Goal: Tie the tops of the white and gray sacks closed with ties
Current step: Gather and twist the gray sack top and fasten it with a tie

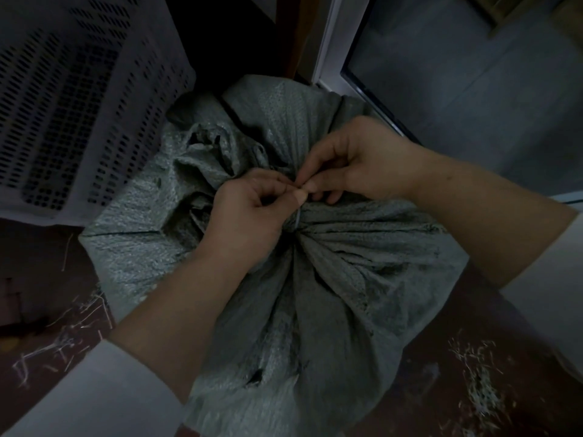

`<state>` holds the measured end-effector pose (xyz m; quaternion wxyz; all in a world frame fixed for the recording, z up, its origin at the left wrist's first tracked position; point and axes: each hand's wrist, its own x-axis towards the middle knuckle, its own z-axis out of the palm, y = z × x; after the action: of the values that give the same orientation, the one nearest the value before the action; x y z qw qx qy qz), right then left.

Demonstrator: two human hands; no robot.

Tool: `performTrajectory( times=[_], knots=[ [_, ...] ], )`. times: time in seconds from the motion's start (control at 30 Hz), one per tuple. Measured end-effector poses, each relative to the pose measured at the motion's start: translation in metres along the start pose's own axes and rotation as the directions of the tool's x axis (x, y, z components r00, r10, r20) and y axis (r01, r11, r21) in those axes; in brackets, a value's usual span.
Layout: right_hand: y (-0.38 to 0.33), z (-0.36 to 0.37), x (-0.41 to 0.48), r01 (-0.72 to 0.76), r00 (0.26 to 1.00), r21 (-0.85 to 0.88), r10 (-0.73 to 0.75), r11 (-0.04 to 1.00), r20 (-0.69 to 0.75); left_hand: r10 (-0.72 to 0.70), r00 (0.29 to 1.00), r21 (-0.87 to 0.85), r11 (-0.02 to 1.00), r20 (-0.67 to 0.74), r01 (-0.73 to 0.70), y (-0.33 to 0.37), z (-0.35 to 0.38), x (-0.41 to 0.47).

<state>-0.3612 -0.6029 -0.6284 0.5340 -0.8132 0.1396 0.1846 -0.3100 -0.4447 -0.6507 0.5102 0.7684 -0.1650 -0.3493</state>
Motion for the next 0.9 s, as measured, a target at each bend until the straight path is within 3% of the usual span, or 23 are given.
performTrajectory(
  times=[0.4,0.9],
  knots=[
    [-0.0025,0.0023,0.0001,-0.04,0.999,0.003,0.04,0.999,0.02,0.041,0.999,0.15,0.988,0.022,-0.044,-0.0043,-0.0035,0.0017],
    [-0.0028,0.001,0.0018,-0.048,0.999,0.017,0.047,0.999,0.024,-0.054,0.997,0.053,0.997,0.048,0.052,-0.002,-0.0029,0.0068]
  ],
)
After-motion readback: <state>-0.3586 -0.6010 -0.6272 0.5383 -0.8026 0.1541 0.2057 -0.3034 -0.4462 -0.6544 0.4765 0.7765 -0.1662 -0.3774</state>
